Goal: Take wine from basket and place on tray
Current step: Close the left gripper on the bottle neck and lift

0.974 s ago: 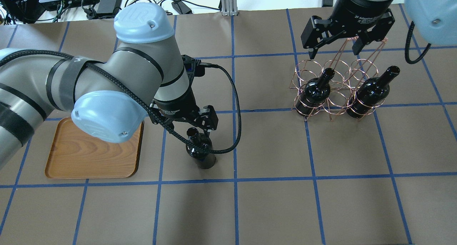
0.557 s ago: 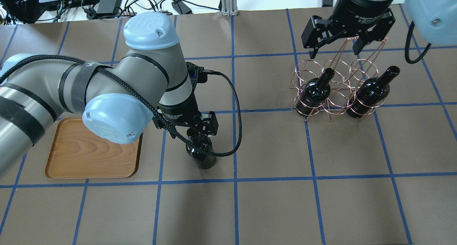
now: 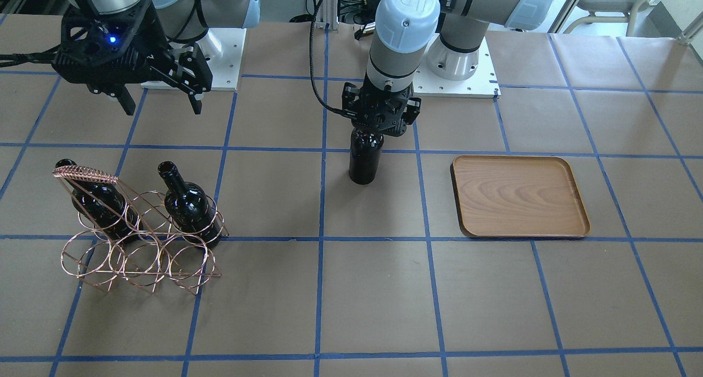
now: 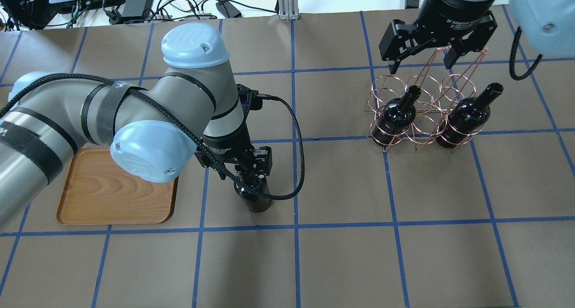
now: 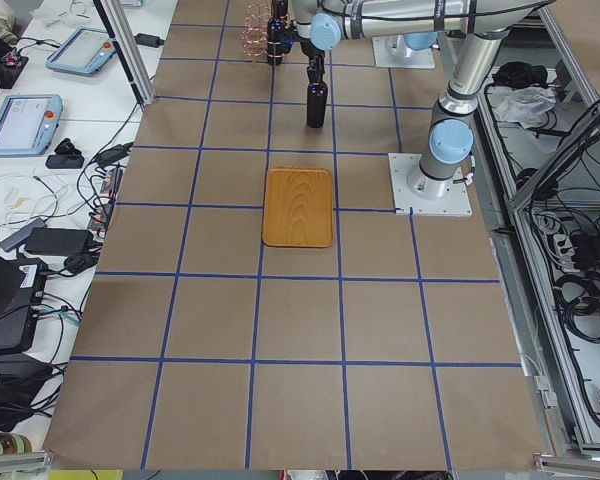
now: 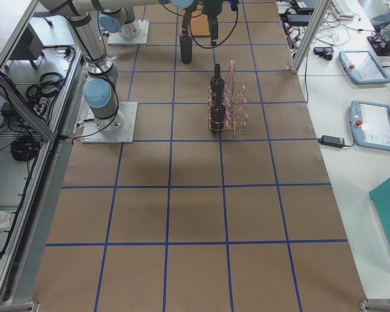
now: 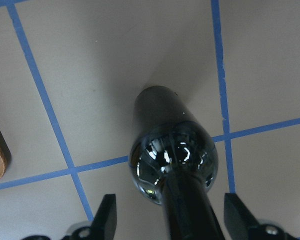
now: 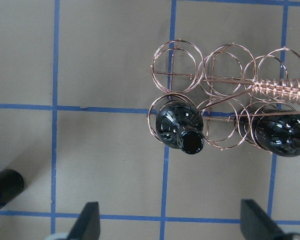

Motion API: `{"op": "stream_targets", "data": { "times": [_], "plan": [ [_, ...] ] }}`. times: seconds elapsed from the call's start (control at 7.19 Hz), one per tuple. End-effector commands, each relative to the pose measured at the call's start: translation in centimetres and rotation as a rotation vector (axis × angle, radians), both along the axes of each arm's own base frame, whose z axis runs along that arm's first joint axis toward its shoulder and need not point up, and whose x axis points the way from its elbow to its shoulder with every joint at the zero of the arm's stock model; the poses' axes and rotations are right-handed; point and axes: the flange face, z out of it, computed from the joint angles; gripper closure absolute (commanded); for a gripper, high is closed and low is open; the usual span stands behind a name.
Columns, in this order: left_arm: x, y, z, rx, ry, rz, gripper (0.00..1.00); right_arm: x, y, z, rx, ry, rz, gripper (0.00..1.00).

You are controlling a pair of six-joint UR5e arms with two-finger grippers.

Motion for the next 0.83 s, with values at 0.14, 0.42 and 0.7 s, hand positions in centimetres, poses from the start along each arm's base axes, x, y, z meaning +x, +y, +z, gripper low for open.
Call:
{"op": "stream_targets", "data": {
  "times": [0.14,0.42,0.7],
  "plan": [
    [-0.1,0.0,0.0,0.000,0.006,-0.020,0.89,0.0,0.0,0.0,0.002,-0.001,-0.001,0.00],
    [-0.1,-0.2,0.3,-0.007,0.008,-0.020,1.00,0.0,0.0,0.0,0.002,-0.001,0.000,0.00],
    [0.2,-1.8,3.8,-0.063,0.007,-0.013,1.00,0.0,0.0,-0.1,0.003,-0.001,-0.001,0.00]
  ]
}}
